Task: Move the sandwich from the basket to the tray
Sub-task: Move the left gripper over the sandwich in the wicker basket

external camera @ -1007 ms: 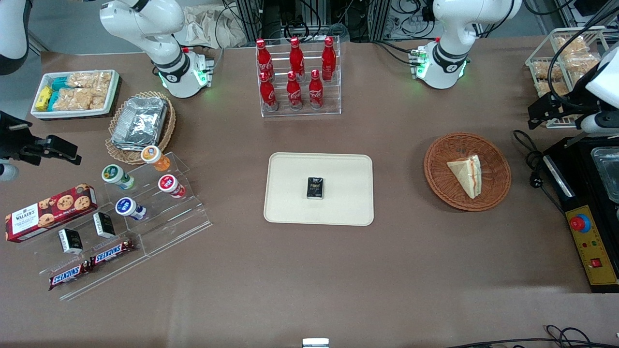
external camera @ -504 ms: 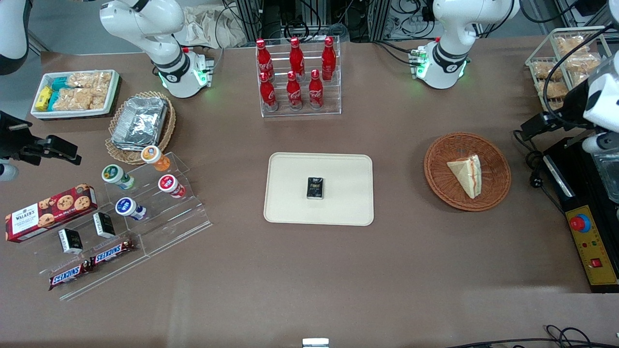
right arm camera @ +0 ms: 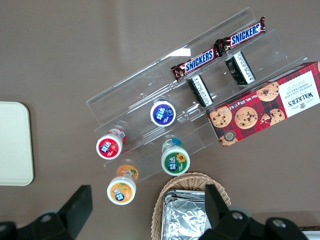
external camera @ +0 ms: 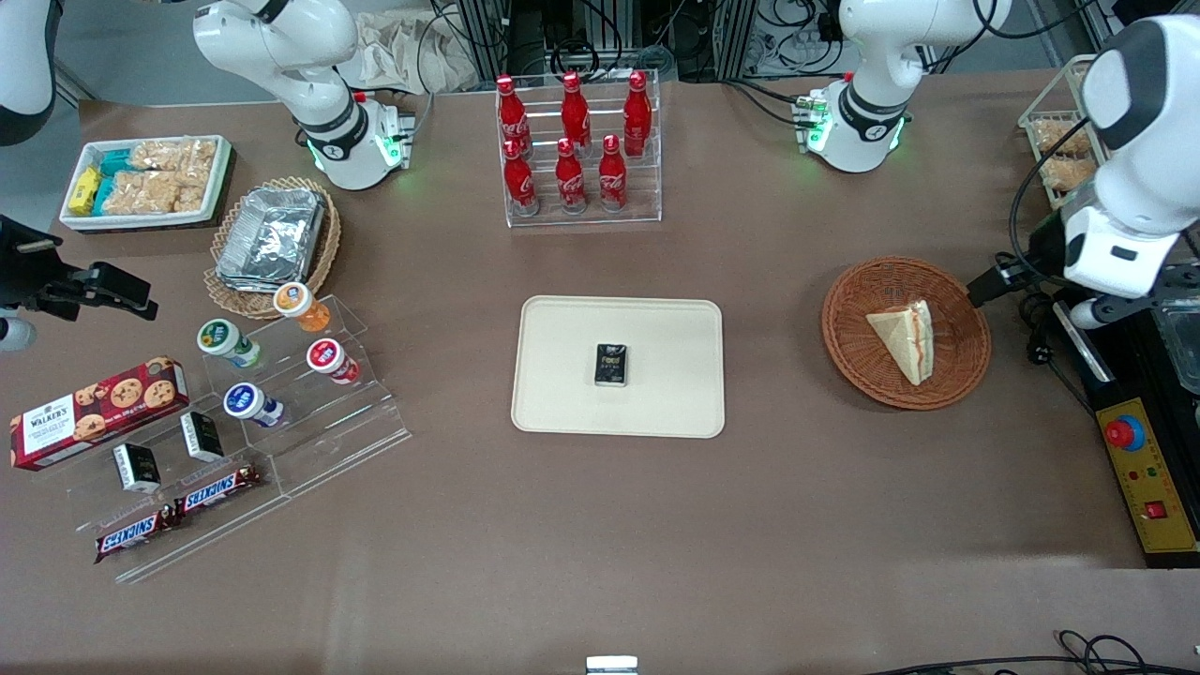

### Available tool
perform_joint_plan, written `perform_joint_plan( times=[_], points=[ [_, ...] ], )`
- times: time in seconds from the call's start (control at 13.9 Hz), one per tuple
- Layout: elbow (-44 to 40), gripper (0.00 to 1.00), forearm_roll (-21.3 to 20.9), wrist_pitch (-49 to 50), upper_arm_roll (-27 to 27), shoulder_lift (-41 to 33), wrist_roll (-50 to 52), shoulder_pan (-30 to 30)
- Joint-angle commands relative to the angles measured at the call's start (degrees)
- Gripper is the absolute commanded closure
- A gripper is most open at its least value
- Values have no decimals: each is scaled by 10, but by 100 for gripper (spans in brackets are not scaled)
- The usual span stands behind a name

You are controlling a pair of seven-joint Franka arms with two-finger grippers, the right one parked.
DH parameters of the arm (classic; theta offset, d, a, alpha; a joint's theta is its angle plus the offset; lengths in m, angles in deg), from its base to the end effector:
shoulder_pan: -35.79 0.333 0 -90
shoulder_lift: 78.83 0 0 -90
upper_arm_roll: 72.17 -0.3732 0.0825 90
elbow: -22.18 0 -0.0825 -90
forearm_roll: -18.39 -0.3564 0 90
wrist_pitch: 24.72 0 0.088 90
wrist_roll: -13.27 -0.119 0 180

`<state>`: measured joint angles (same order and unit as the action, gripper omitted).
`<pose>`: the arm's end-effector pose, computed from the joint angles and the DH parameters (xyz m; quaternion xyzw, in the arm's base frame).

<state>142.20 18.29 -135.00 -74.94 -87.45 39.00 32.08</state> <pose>0.4732 -0.0064 0.5403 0.9768 0.2140 -0.0102 0.0005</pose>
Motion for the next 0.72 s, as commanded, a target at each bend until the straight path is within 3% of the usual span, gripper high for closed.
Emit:
perform_joint_plan(
  times=[0.0, 0.65],
  points=[
    [79, 0, 0, -62, 7, -24, 58, -1],
    [151, 0, 0, -175, 11, 43, 70, -2]
  ],
)
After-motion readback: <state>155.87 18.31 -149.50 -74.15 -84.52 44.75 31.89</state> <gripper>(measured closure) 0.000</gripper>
